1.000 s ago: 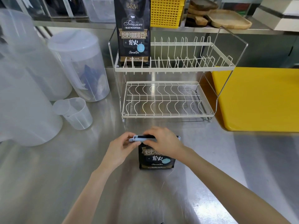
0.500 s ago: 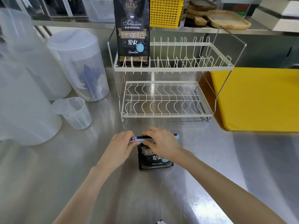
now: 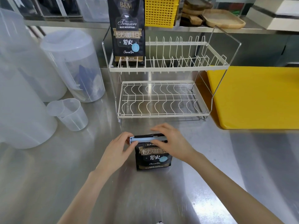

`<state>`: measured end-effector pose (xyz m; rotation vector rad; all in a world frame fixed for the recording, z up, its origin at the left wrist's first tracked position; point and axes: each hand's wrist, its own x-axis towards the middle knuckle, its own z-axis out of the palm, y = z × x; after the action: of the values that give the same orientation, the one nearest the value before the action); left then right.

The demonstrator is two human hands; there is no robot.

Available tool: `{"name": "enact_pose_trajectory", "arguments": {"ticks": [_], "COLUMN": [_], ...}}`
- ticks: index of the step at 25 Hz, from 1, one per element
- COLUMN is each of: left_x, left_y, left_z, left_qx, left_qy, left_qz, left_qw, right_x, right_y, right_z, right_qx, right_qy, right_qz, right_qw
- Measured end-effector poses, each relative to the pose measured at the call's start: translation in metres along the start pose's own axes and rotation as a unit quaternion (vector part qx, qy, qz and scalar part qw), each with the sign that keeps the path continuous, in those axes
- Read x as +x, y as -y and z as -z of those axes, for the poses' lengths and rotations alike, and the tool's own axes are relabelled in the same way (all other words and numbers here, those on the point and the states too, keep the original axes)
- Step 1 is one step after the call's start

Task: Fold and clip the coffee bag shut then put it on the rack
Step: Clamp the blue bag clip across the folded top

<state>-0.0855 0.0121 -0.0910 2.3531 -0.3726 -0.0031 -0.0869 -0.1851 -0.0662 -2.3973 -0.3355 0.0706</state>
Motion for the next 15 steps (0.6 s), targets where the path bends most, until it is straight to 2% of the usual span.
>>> {"name": "enact_pose_trajectory", "arguments": {"ticks": [4, 6, 10, 15], "left_x": [0.0, -0.003, -0.004, -0.007], "left_y": [-0.003, -0.005, -0.007, -0.012], "left_z": [-0.005, -0.01, -0.013, -0.019], "left_qx": [-0.046, -0.071, -0.09, -0.077], "left_qy": [0.005, 0.015, 0.01, -0.063], "left_qz": [0.044, 0.063, 0.086, 0.103], "left_qw": [0.998, 0.995, 0.992, 0.99], "right_x": [-0.023, -0.033, -0.035, -0.033], "right_y": [-0.022, -0.03, -0.041, -0.039], "right_z": [0.01, 0.005, -0.01, -0.013], "right_qx": [0.099, 0.157, 0.233, 0.26], "right_qy": [-0.116, -0.143, -0.116, -0.113], "right_qz": [-0.082, -0.127, -0.217, -0.218], "right_qw": [0.985, 0.969, 0.941, 0.934]}}
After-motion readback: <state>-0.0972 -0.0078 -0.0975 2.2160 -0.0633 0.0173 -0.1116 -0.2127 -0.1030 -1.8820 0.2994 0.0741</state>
